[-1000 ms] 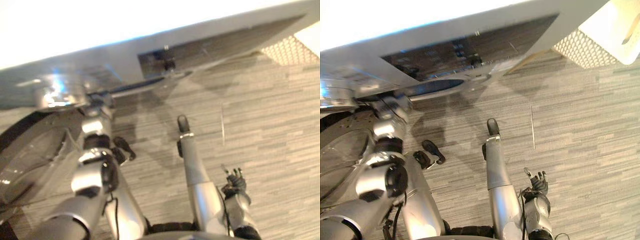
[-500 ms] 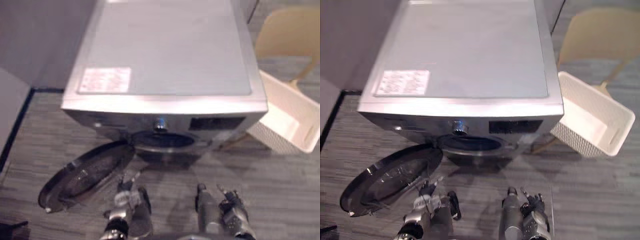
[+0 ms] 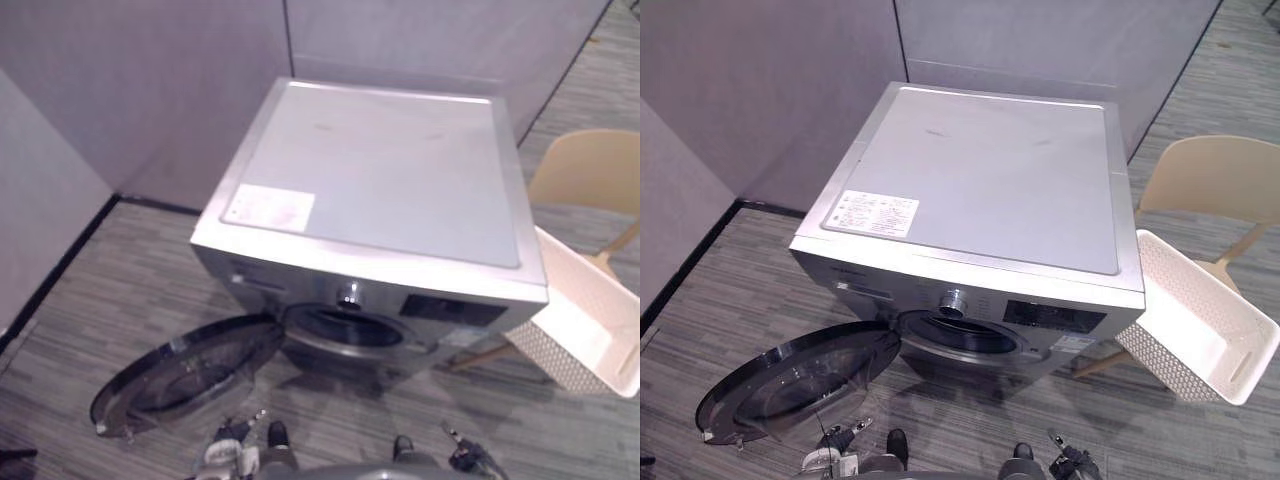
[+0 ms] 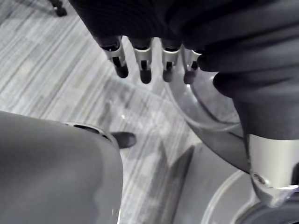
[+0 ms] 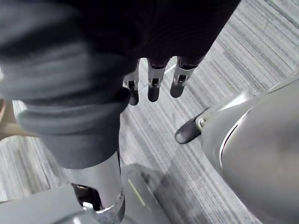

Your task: Pick up the laundry basket with both hands and put the clothes into the washing machine.

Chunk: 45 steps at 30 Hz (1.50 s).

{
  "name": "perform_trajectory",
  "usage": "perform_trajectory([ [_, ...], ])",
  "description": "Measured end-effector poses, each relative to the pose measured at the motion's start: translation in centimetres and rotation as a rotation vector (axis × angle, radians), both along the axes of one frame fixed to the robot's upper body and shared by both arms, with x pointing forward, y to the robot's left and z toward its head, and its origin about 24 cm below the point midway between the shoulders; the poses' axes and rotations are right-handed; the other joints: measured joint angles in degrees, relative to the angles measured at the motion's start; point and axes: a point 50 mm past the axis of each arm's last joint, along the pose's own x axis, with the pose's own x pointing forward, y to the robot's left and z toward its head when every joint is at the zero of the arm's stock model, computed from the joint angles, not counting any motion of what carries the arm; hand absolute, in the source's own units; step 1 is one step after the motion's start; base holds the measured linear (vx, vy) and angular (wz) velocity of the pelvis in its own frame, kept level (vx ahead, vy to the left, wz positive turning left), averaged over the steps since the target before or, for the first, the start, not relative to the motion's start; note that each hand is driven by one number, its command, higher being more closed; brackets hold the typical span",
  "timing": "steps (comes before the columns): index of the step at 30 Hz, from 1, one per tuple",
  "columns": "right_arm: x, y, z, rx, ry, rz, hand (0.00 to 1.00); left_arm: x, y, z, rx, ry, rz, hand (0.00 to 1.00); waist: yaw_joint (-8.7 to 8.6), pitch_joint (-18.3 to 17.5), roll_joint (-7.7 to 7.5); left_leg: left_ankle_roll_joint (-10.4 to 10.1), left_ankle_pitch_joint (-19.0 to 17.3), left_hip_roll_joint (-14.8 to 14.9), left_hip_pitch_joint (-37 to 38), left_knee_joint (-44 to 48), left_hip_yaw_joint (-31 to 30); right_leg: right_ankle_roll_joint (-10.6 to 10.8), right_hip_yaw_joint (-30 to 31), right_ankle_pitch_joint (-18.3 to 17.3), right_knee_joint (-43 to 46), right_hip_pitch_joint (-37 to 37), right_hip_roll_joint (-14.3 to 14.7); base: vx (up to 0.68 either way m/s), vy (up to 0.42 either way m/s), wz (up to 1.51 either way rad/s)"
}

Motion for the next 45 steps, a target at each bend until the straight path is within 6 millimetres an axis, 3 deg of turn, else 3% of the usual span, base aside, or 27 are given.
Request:
perform_trajectory([
  [3,0.3,-0.1,0.1,-0.01,0.002,0.045,0.0,0.0,0.0,0.0,0.005,0.003,-0.009,0.0,-0.14,-0.1,0.29,0.2,0.5,-0.1,-0.4,-0.1,-0.7,0.0,-0.3,0.0,0.2,-0.2,0.0,-0.07,-0.012,0.11],
  [6,0.7,-0.4,0.2,-0.016,-0.01,0.07,0.0,0.6,-0.4,0.2,0.0,-0.035,-0.007,0.0,-0.52,-0.2,0.93,0.6,4.1,-0.7,-4.0,-2.1,-4.1,-0.4,-3.3,-0.8,3.0,-3.5,-0.4,-0.13,-0.034,0.67],
  [7,1.3,-0.4,0.4,-0.028,-0.012,0.113,0.0,1.3,-1.0,0.4,-0.008,-0.071,-0.009,0.0,-0.62,0.0,1.64,0.6,7.4,-0.8,-7.8,-2.7,-7.5,-2.2,-5.6,-3.5,8.4,-7.2,-0.2,-0.14,-0.054,0.98],
  [9,1.5,-0.5,0.4,-0.037,-0.011,0.13,0.0,1.8,-1.1,0.7,-0.01,-0.096,-0.011,0.0,-0.69,0.4,2.23,0.2,9.9,-0.6,-9.6,-3.2,-10.1,-3.9,-6.5,-4.7,9.6,-8.2,0.7,-0.19,-0.06,1.04],
  [10,1.9,-0.4,0.5,-0.04,-0.023,0.126,0.0,2.5,-1.2,1.0,-0.015,-0.127,-0.007,0.0,-0.82,0.9,1.83,0.6,11.4,-1.3,-10.3,-3.0,-11.0,-4.4,-9.7,-4.5,9.5,-7.7,-1.3,-0.17,-0.036,0.84],
  [11,2.3,-0.3,0.6,-0.039,-0.035,0.114,0.0,2.7,-1.2,1.1,-0.017,-0.138,0.001,0.0,-0.22,2.0,-0.03,2.3,5.9,-2.6,-11.2,4.7,-8.5,-3.8,-10.8,-4.1,10.3,-7.6,-3.1,-0.17,-0.023,0.88],
  [12,2.4,-0.4,0.8,-0.059,-0.053,0.097,0.0,3.5,-0.7,1.7,-0.006,-0.186,0.009,0.0,-0.3,2.5,-1.17,4.6,-5.7,-3.3,-13.3,26.5,-3.7,-3.0,-11.5,-3.5,11.4,-6.1,-5.2,-0.1,-0.006,0.32],
  [14,2.5,-1.0,1.1,-0.087,-0.072,0.096,0.0,4.3,-1.0,2.2,-0.015,-0.244,0.01,0.0,-0.79,1.7,0.52,3.8,-11.7,0.7,-12.7,44.1,-1.7,-3.1,-12.4,-3.4,13.7,-6.4,-5.3,-0.22,0.091,0.22],
  [15,2.6,-1.0,1.2,-0.092,-0.082,0.093,0.0,4.6,-1.4,2.3,-0.027,-0.264,-0.006,0.0,-2.0,1.5,0.88,3.5,-11.9,2.8,-10.8,48.2,-2.0,-2.3,-12.6,-2.8,14.0,-6.4,-5.8,-0.23,0.235,0.31],
  [16,2.4,-1.1,1.2,-0.093,-0.079,0.089,0.0,5.3,-2.1,2.6,-0.038,-0.289,-0.045,0.0,-2.6,1.1,1.3,3.2,-11.2,4.2,-8.9,46.1,-2.6,-1.5,-12.7,-2.2,14.5,-7.0,-6.2,-0.16,0.237,0.4],
  [17,2.4,-1.2,1.2,-0.095,-0.079,0.085,0.0,5.8,-2.8,2.9,-0.048,-0.307,-0.074,0.0,-3.16,0.7,1.58,0.3,-12.9,4.0,-7.4,42.0,-3.0,-0.8,-12.9,-1.7,14.6,-7.9,-6.6,-0.15,0.251,0.45],
  [18,1.9,-1.2,1.0,-0.082,-0.066,0.059,0.0,7.1,-3.7,3.8,-0.061,-0.366,-0.125,0.0,-3.51,0.0,0.9,0.0,-15.5,0.6,-5.8,34.6,-2.4,-0.4,-12.4,-0.1,13.1,-9.5,-7.4,-0.15,0.208,0.6],
  [19,1.3,-0.3,0.5,-0.044,-0.035,0.06,0.0,8.5,-4.6,5.1,-0.072,-0.446,-0.174,0.0,-3.55,0.0,-0.26,0.1,-15.7,-1.1,-5.3,29.0,-2.6,-0.2,-10.7,0.4,11.2,-10.1,-6.8,-0.15,0.146,0.66],
  [21,0.4,0.4,0.0,-0.008,0.011,0.047,0.0,10.2,-5.4,7.3,-0.07,-0.567,-0.252,0.0,-3.15,0.2,-0.18,0.0,-15.7,-1.7,-4.9,24.6,-2.7,-0.8,-11.1,3.4,8.9,-9.3,-6.3,-0.12,0.076,0.57],
  [25,0.6,1.0,0.0,-0.003,0.009,0.044,0.0,10.9,-5.3,11.9,-0.07,-0.811,-0.307,0.0,-2.53,-0.1,-0.37,0.1,-15.8,-1.5,-0.5,19.6,-2.5,-0.6,-11.0,7.9,6.1,-6.1,-5.3,-0.17,0.073,0.05],
  [26,0.7,1.1,0.0,-0.008,0.007,0.058,0.0,11.0,-5.2,13.3,-0.069,-0.887,-0.307,0.0,-2.15,-1.1,-0.43,1.2,-16.4,-1.5,-0.4,17.2,-2.5,-0.1,-10.8,8.7,4.1,-6.4,-4.8,-0.26,-0.027,-0.28],
  [27,0.9,1.5,0.0,-0.003,0.007,0.079,0.0,11.4,-5.0,14.5,-0.06,-0.947,-0.315,0.0,-1.38,-1.0,-1.48,1.9,-16.6,-2.1,-0.5,16.4,-2.2,0.1,-10.5,8.9,1.9,-6.5,-4.9,-0.2,-0.053,-0.24],
  [31,1.4,1.9,0.0,-0.013,0.01,0.123,0.0,10.8,-4.6,14.5,-0.059,-0.951,-0.287,0.0,-1.23,-0.5,-3.22,1.8,-15.8,-2.1,-2.6,16.5,-0.9,-0.4,-8.7,10.8,-1.6,-7.7,-4.0,-0.24,-0.07,-0.2],
  [35,2.0,2.7,0.1,-0.005,-0.015,0.142,0.0,10.8,-3.8,16.6,-0.028,-1.04,-0.264,0.0,0.12,0.3,-4.89,1.7,-15.4,0.0,-5.9,19.1,1.1,2.7,-1.7,9.0,-3.5,-10.1,-0.1,-0.13,-0.051,-0.32],
  [36,1.9,3.2,0.2,-0.002,-0.035,0.134,0.0,11.0,-3.5,17.1,-0.013,-1.061,-0.257,0.0,-0.29,0.4,-5.43,3.3,-14.6,0.5,-7.7,21.1,-0.1,8.7,-0.1,5.7,-3.5,-10.1,0.7,-0.1,-0.023,0.13],
  [37,1.7,2.7,0.3,-0.019,-0.043,0.132,0.0,11.1,-3.4,17.2,-0.008,-1.065,-0.248,0.0,-0.35,0.4,-4.18,3.7,-14.5,2.0,-8.2,20.8,-0.8,7.7,0.0,4.6,-2.3,-10.5,1.7,-0.09,-0.06,0.36],
  [38,1.6,2.6,0.3,-0.022,-0.056,0.13,0.0,11.5,-2.8,17.6,0.03,-1.081,-0.219,0.0,-0.87,0.5,-4.24,3.9,-14.0,2.7,-8.8,20.8,-1.9,6.8,1.0,4.5,7.9,-12.1,2.5,-0.03,-0.045,0.43],
  [39,1.2,2.9,0.2,-0.014,-0.052,0.123,0.0,11.7,-2.2,17.9,0.062,-1.092,-0.203,0.0,-0.79,0.0,-5.61,3.7,-13.9,2.4,-8.7,21.3,-2.6,4.7,0.7,4.7,15.0,-12.0,2.4,-0.02,0.015,0.46],
  [41,0.6,2.8,0.2,-0.016,-0.052,0.102,0.0,11.7,-0.4,18.3,0.142,-1.095,-0.136,0.0,0.0,-0.8,-5.92,3.5,-13.4,2.1,-8.6,20.0,-2.7,3.7,0.0,8.0,13.4,-11.8,3.4,-0.06,0.077,0.05],
  [42,0.7,2.8,0.2,-0.018,-0.055,0.099,0.0,11.5,0.3,18.3,0.175,-1.095,-0.08,0.0,0.5,-1.8,-4.76,3.8,-11.7,3.0,-8.4,16.8,-2.0,3.5,0.5,9.2,8.8,-10.3,3.4,-0.05,0.019,-0.14],
  [43,0.8,3.0,0.2,-0.013,-0.058,0.099,0.0,11.4,1.8,18.8,0.236,-1.101,-0.011,0.0,0.24,-2.6,-6.02,3.9,-9.1,1.2,-8.0,13.4,-1.5,1.3,0.6,7.6,8.0,-8.9,2.8,0.0,0.009,-0.1],
  [45,0.6,2.8,0.2,-0.015,-0.053,0.078,0.0,11.0,3.0,18.9,0.284,-1.095,0.058,0.0,0.35,-3.1,-7.1,3.7,-6.9,-0.7,-8.3,11.1,-0.7,1.0,0.8,8.1,0.3,-6.6,1.6,-0.03,-0.023,-0.07],
])
